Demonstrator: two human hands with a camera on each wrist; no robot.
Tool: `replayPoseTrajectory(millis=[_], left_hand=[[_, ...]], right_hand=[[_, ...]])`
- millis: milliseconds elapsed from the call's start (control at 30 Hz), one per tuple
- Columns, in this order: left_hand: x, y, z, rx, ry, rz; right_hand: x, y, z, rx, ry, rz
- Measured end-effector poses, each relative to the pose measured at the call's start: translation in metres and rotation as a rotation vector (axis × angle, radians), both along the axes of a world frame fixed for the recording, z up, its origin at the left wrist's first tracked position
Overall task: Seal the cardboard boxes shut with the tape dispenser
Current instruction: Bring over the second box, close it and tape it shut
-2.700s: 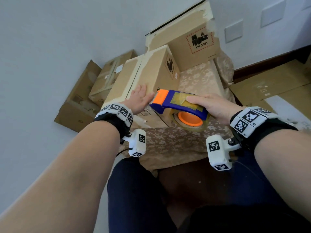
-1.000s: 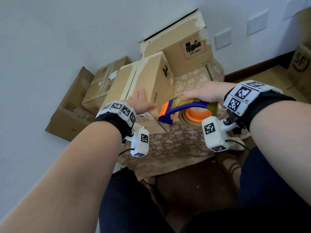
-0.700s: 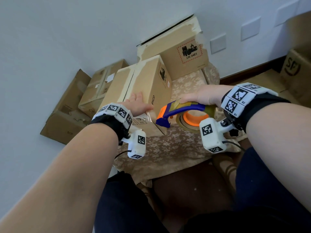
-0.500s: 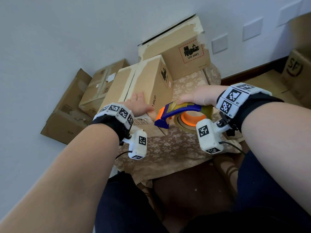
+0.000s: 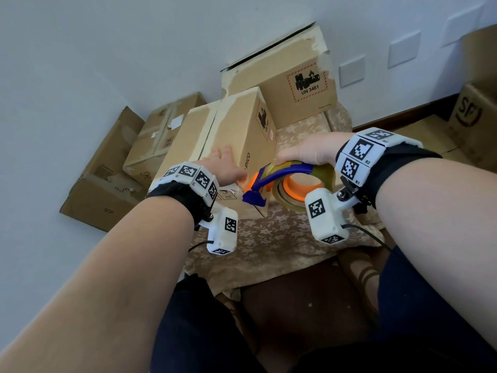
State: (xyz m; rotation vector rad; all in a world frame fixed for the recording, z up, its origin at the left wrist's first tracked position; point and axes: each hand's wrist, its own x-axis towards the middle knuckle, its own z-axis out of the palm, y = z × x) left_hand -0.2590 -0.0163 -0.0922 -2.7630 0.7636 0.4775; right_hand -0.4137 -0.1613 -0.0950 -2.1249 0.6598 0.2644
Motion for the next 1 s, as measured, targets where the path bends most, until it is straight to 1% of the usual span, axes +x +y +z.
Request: replayPoseTrajectory(millis=[67,267,433,467,567,667,733,900,1000], left_hand=[[0.0,-0.001,0.0,0.009,-0.001,0.0],[-0.001,-0.004,0.0,0.022,0.006,0.006],[-0.002,-0.003,0.0,0.003,-0.009,0.018],[-0.003,-0.003,0.0,-0.003,-0.012,0.012],[-0.005,-0.001,0.001,0.001,-0.026,-0.004],[-0.006,-0.002,0.001,-0.009,-0.025,-0.014],[-0.007,-0.002,0.001,-0.022,-0.019,-0.008],[-0.017,-0.003,0.003,-0.016,-0.061,0.013],[-0.025,-0.006,0.002,-0.034,-0.081,0.035]], right_hand=[[0.0,0.0,0.002,0.016,0.002,-0.001],[0.001,0.002,0.008,0.062,-0.07,-0.041],[0.004,0.004,0.02,0.089,-0.07,-0.028],[0.005,0.005,0.018,0.062,-0.05,-0.01],[0.008,0.014,0.0,-0.139,0.1,0.086],[0.006,0.012,-0.016,-0.1,0.165,0.096],[0.005,0.01,-0.013,-0.096,0.153,0.023],[0.01,-0.002,-0.005,-0.237,0.039,-0.047],[0.015,-0.008,-0.005,-0.263,-0.017,-0.158]])
